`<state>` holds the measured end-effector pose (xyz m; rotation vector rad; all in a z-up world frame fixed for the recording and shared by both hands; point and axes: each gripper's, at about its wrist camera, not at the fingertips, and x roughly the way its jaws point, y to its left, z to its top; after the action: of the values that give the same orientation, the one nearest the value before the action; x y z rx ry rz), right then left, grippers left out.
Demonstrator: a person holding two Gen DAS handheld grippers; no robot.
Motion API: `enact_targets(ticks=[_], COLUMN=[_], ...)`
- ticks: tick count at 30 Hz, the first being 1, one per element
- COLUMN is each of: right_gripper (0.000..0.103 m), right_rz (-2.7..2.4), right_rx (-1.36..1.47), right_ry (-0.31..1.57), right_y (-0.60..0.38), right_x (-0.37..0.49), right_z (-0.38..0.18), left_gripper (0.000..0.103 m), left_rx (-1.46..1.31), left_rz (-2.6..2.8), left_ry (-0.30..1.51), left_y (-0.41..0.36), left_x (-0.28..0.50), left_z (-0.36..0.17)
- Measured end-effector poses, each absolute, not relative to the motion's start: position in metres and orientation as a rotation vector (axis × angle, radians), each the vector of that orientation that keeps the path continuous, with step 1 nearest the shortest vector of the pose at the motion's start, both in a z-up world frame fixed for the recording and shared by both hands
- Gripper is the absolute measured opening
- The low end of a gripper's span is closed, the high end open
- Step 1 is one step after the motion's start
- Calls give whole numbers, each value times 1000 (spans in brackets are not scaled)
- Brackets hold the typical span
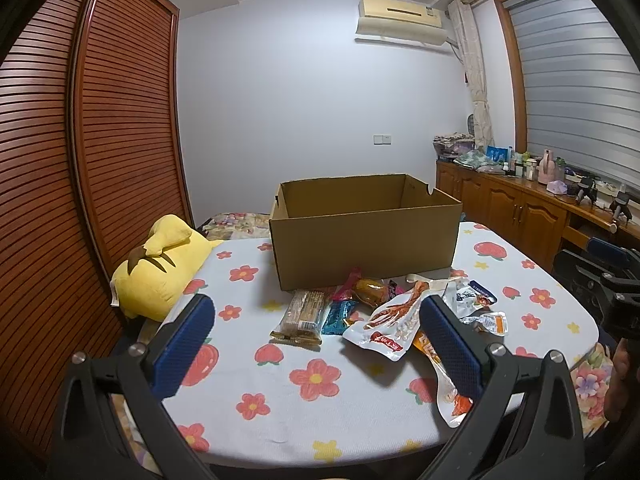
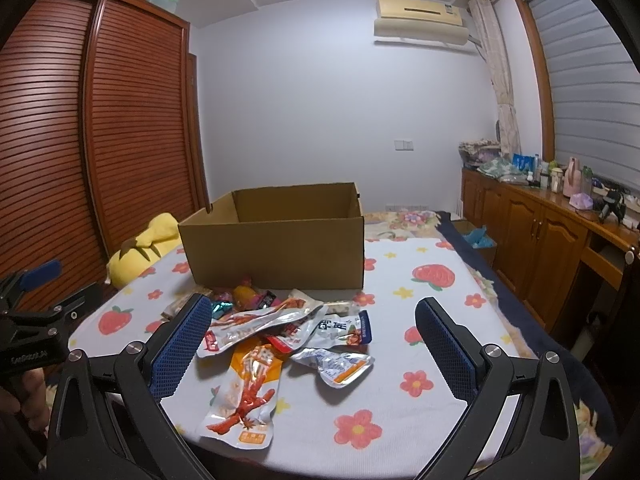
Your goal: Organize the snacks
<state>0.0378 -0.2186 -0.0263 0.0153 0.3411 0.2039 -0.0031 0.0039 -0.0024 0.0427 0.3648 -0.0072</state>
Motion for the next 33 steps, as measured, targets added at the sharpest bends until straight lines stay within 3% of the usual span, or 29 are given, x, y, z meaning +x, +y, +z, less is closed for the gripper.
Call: enact_targets(ticks=[33], right_gripper=[103], right_rz=[204], right_rx=[9], right_ry=[326], right_y=[-215], right_x=[32], right_z=[-22], left_gripper=[103], left_rx=[51], left_rz=[-18], left_ry=[348], left_y=[-1], left_x=[-9], left_z=[8])
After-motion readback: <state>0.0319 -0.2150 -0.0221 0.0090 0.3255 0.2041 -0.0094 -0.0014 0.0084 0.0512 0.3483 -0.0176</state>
